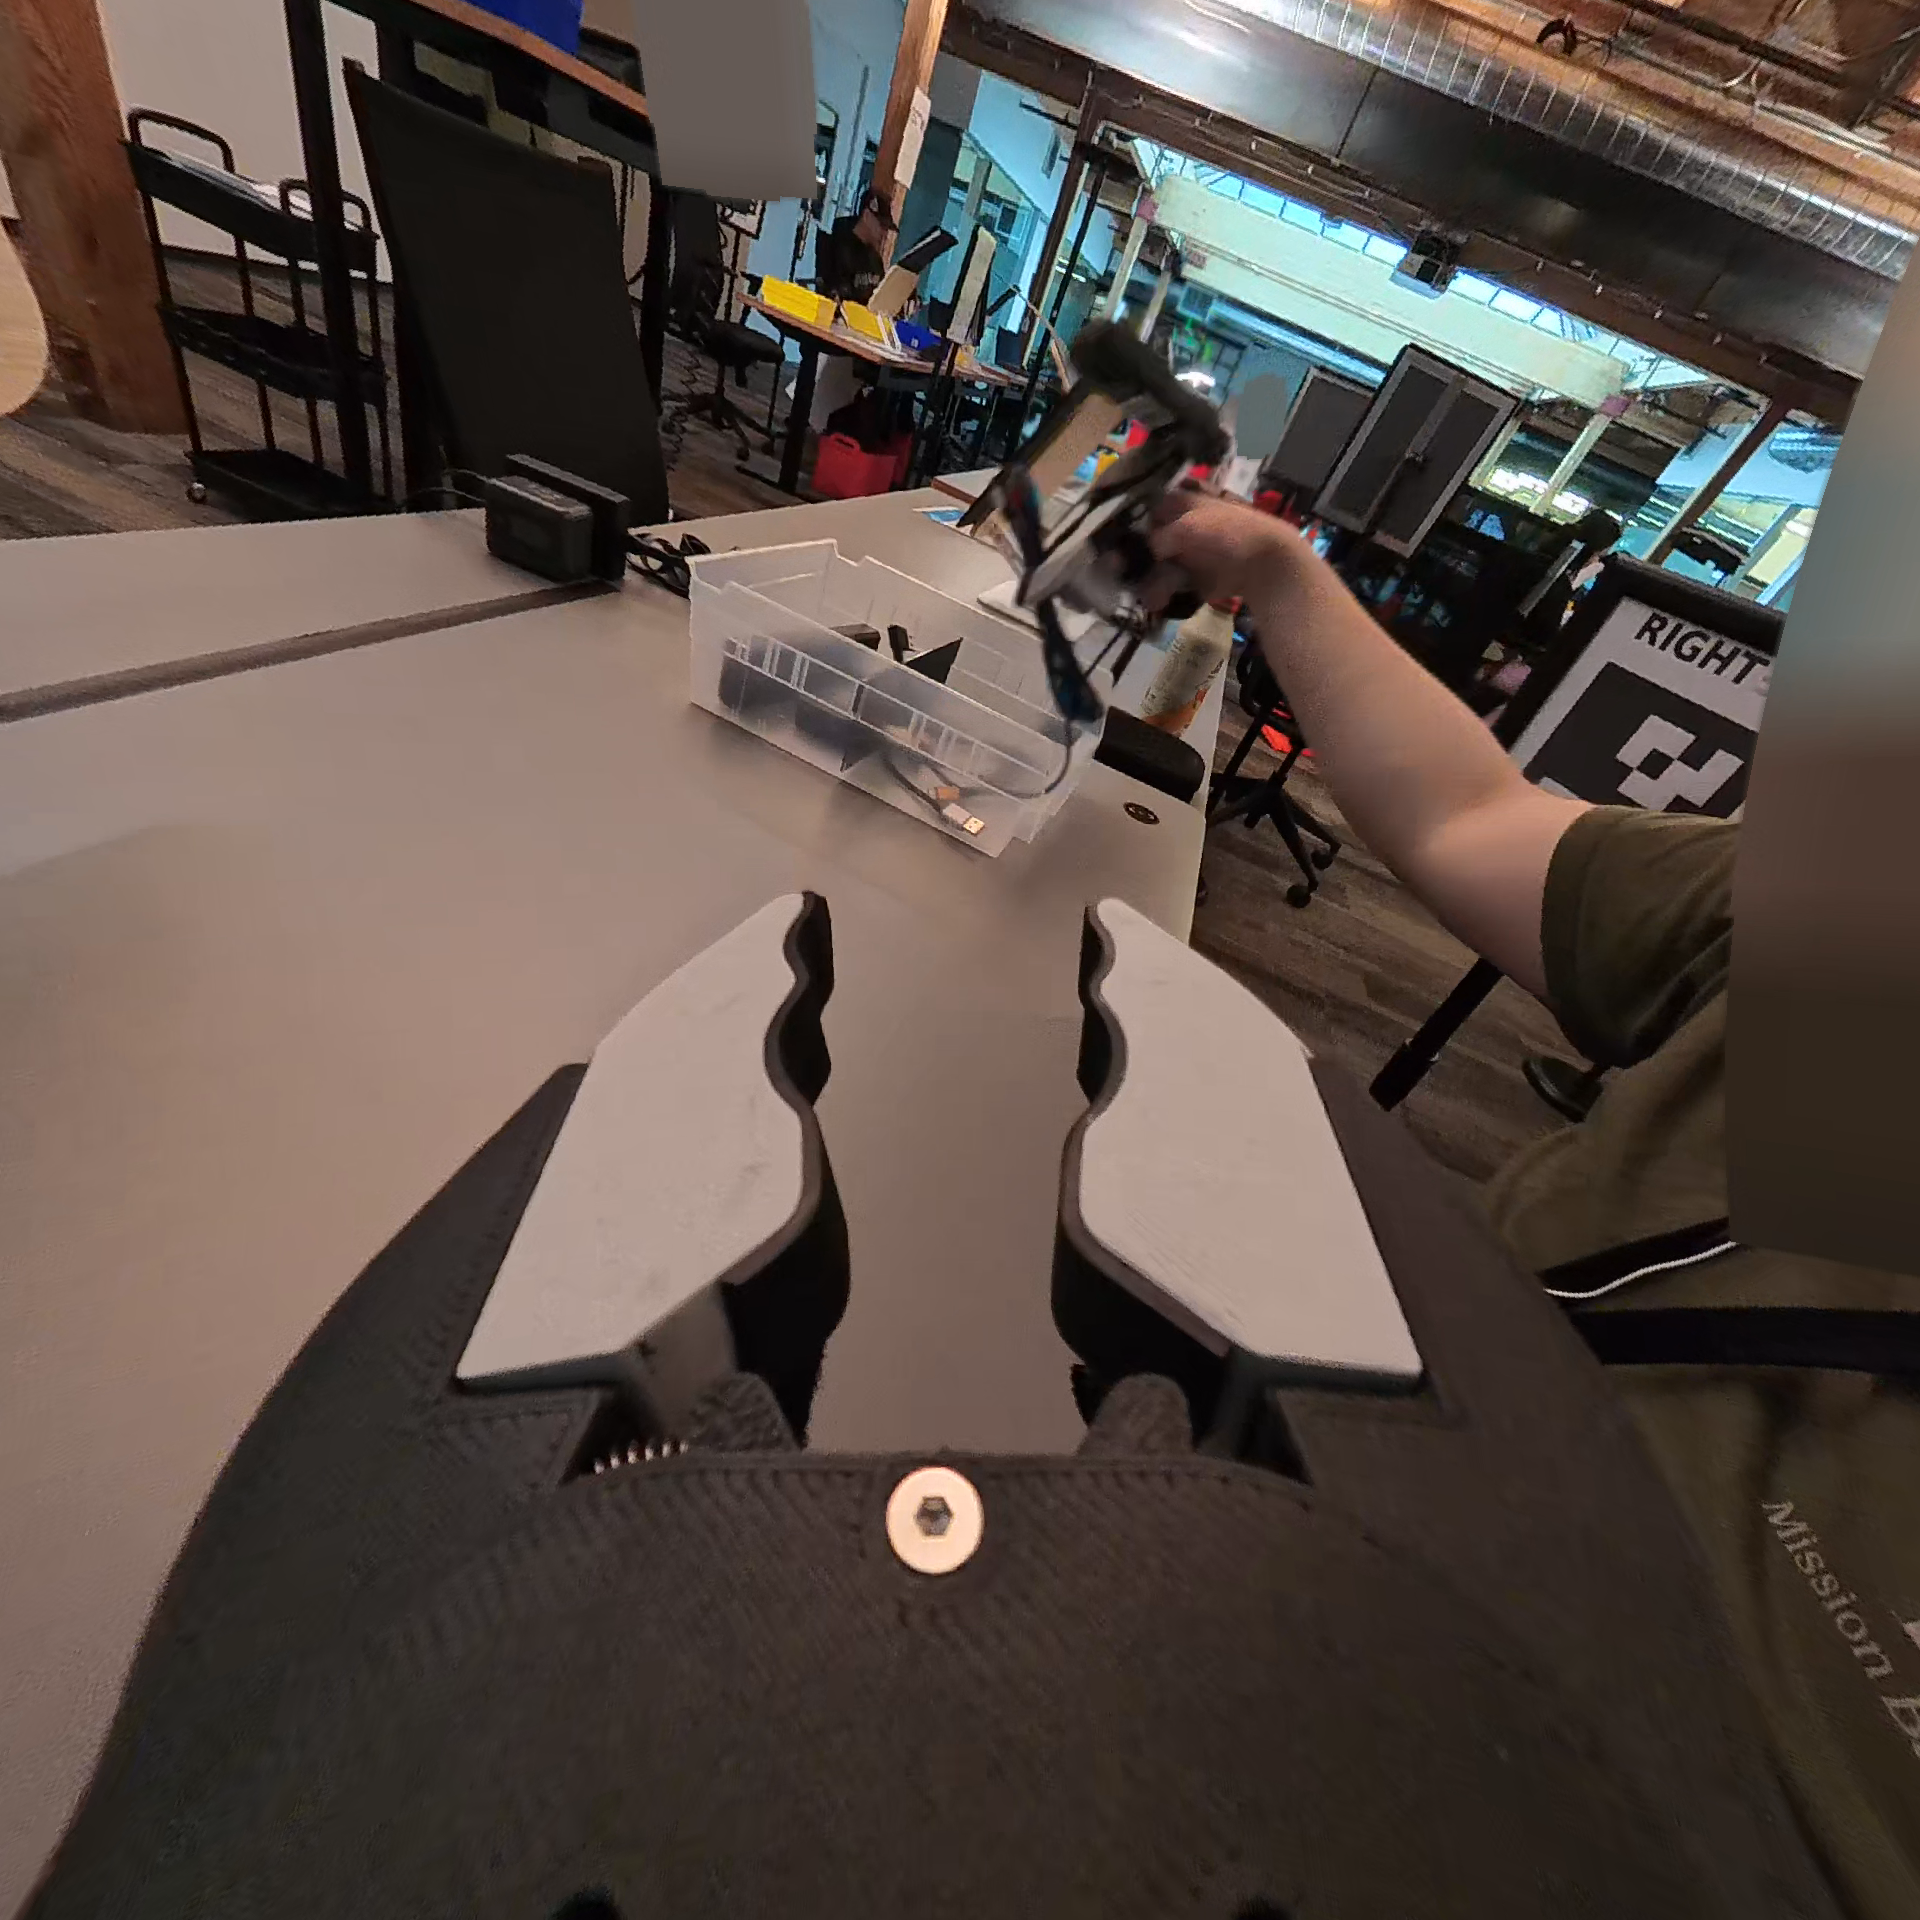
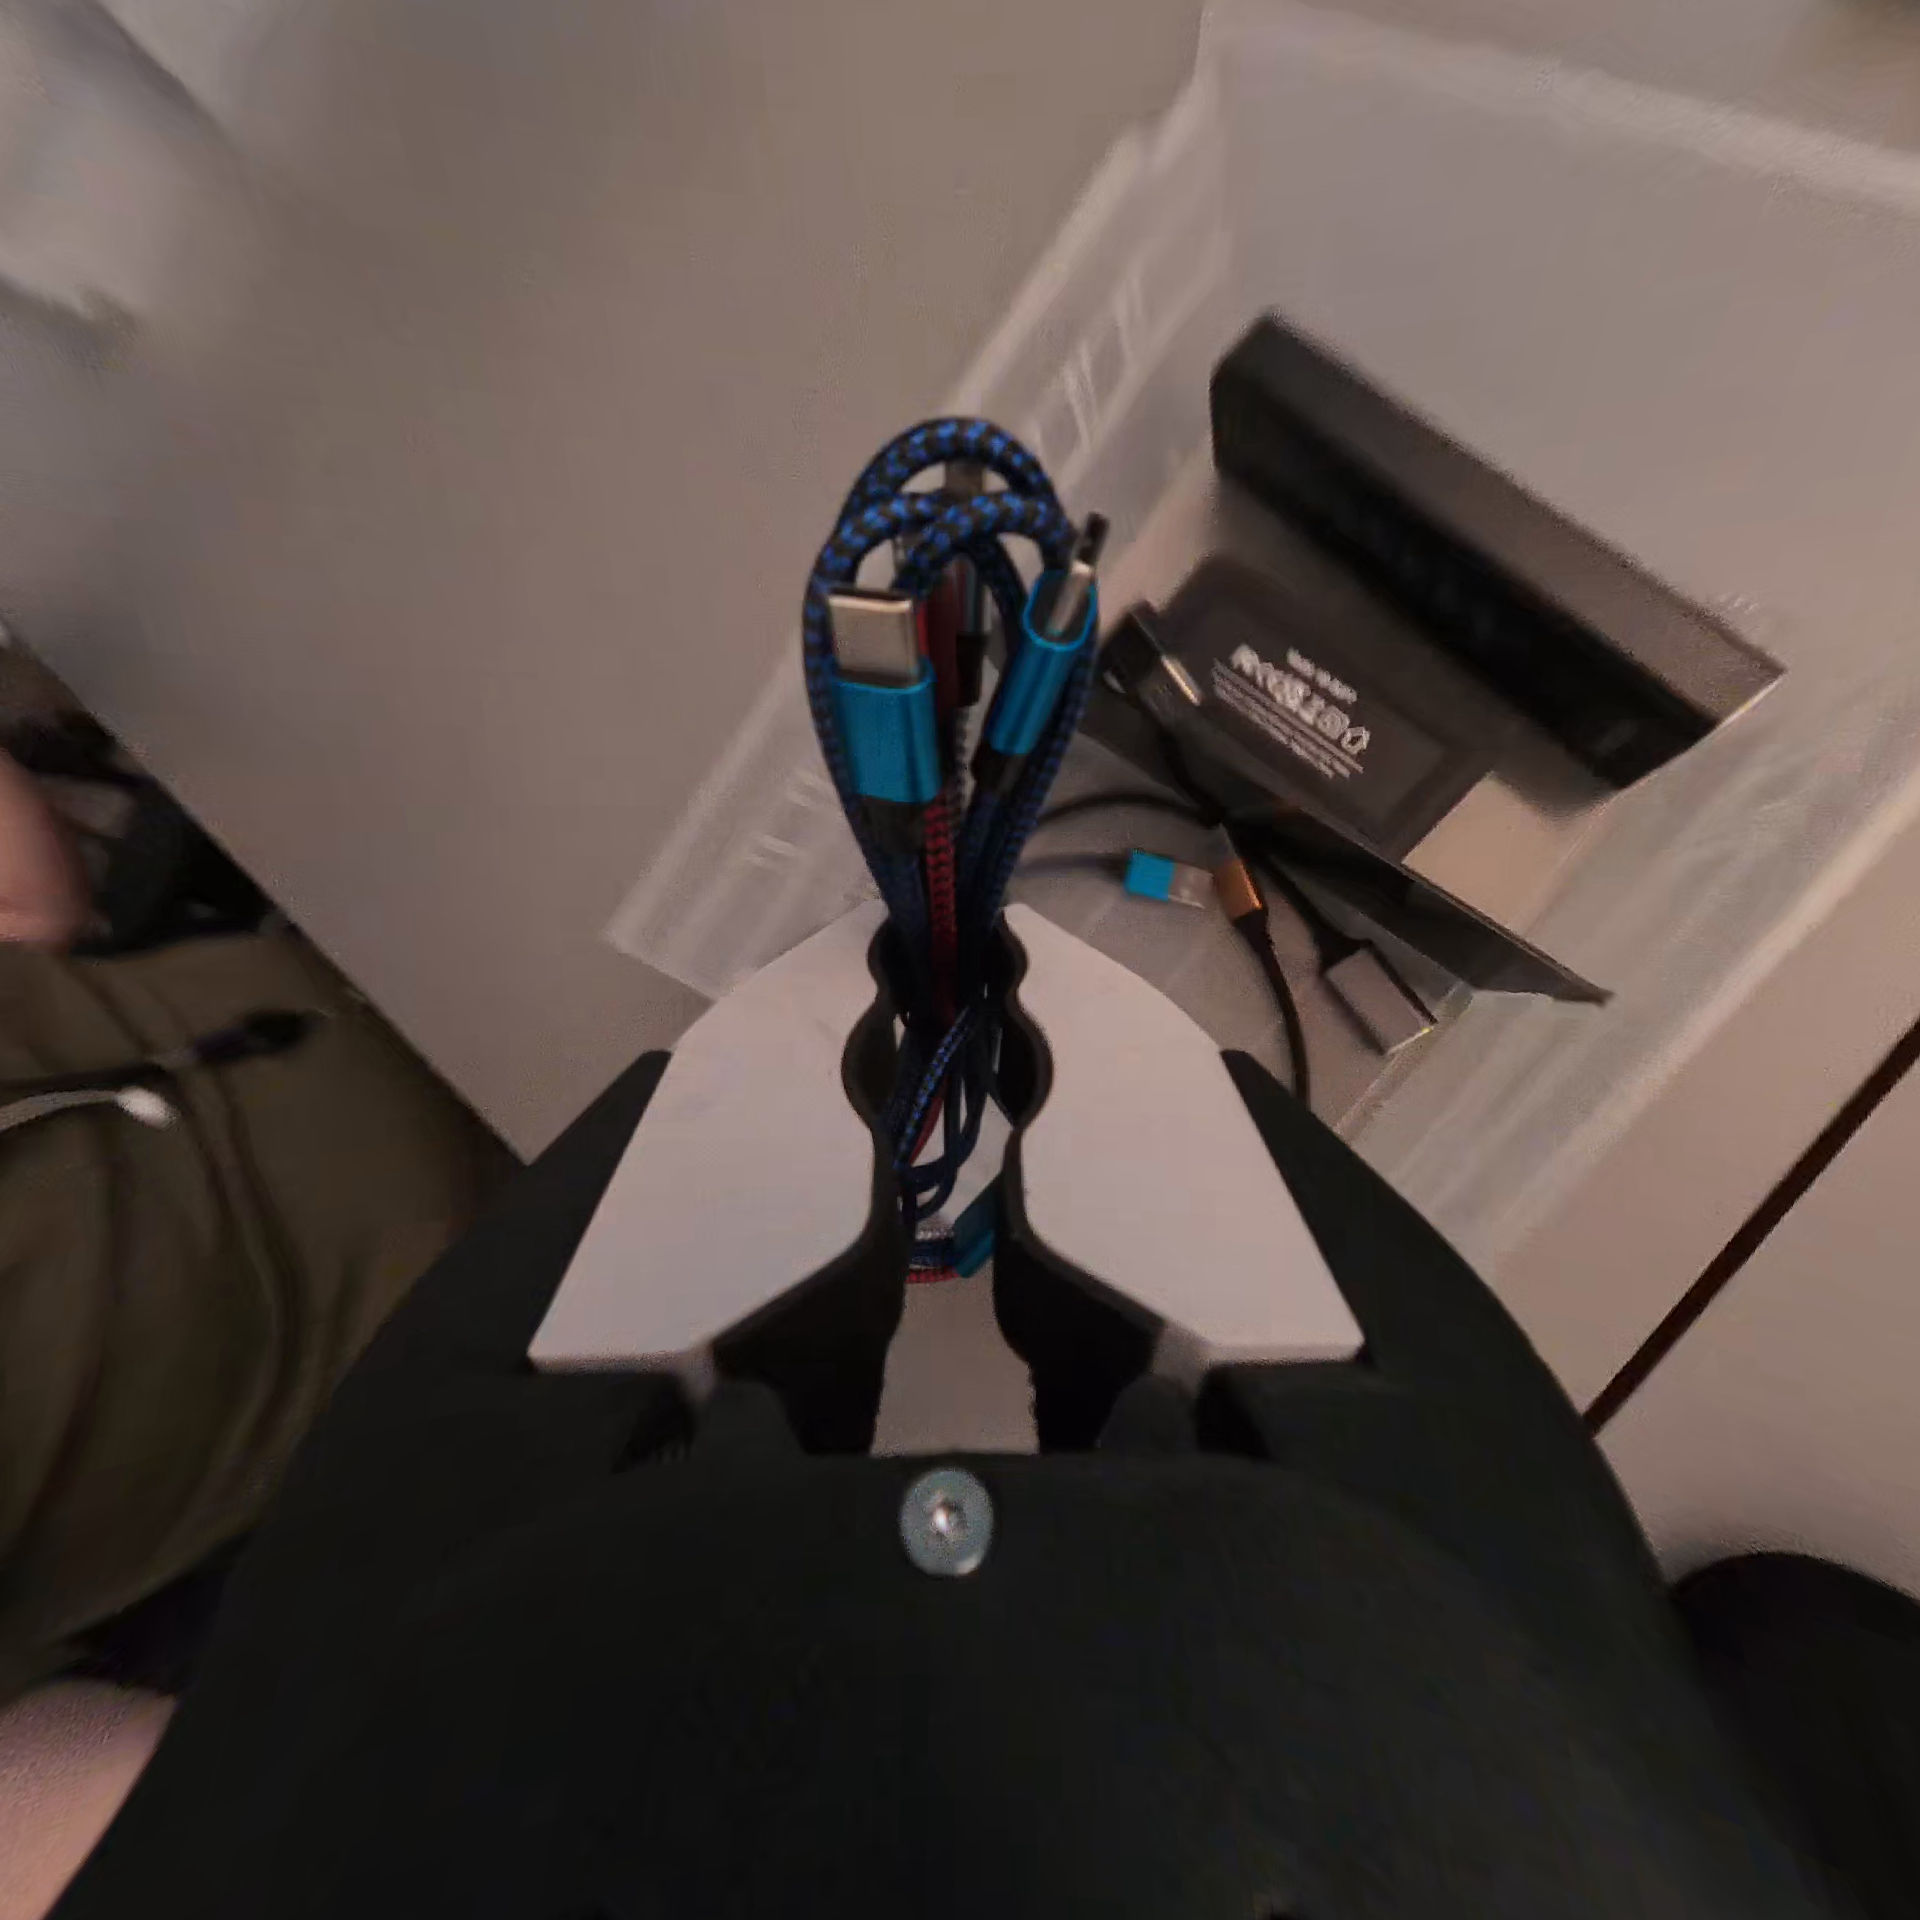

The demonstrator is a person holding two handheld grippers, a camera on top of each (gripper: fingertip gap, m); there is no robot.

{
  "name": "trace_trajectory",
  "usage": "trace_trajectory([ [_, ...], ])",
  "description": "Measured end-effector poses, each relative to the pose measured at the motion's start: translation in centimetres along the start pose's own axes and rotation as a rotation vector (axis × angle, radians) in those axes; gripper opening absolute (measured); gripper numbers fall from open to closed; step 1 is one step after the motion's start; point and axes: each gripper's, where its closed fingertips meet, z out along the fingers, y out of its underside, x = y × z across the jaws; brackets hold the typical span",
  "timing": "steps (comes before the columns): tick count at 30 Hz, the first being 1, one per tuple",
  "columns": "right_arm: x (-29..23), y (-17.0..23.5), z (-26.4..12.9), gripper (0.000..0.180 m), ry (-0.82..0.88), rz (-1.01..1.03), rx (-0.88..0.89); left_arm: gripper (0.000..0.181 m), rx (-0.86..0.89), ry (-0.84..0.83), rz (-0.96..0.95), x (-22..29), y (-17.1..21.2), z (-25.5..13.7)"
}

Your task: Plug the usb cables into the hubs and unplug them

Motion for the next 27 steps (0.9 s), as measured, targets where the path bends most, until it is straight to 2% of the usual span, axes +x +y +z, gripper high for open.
trace_trajectory([
  [4,3.4,3.6,6.5,0.015,0.081,-0.279,-0.207,0.042,-0.042,-0.010,-0.002,0.3,0.5,0.1],
  [7,4.3,5.0,8.6,0.016,0.171,-0.562,-0.361,0.042,-0.073,-0.023,-0.001,0.5,0.8,0.0],
  [9,3.7,5.4,9.3,0.021,0.168,-0.630,-0.431,0.042,-0.080,-0.038,0.003,0.5,0.9,-0.2],
  [11,2.5,4.1,8.9,0.027,0.152,-0.626,-0.400,0.042,-0.081,-0.045,-0.004,0.4,1.0,-0.4],
  [15,0.8,-2.6,6.1,0.032,0.161,-0.525,-0.065,0.042,-0.069,-0.052,-0.014,0.3,1.0,-0.7],
  [17,2.0,-4.9,5.7,0.037,0.216,-0.472,0.034,0.041,-0.069,-0.047,-0.013,0.4,1.1,-0.5],
  [20,3.3,-4.6,7.7,0.037,0.212,-0.482,-0.013,0.041,-0.092,-0.055,-0.020,0.1,1.6,-0.2],
  [22,3.1,-3.6,8.9,0.018,0.153,-0.457,-0.072,0.041,-0.097,-0.060,-0.029,0.0,1.8,-0.2],
  [24,2.6,-3.5,8.7,0.012,0.145,-0.443,-0.077,0.041,-0.095,-0.056,-0.038,0.1,1.9,-0.3],
  [27,2.8,-2.3,6.6,0.009,0.225,-0.407,-0.097,0.040,-0.098,-0.067,-0.040,0.1,2.3,-0.7],
])
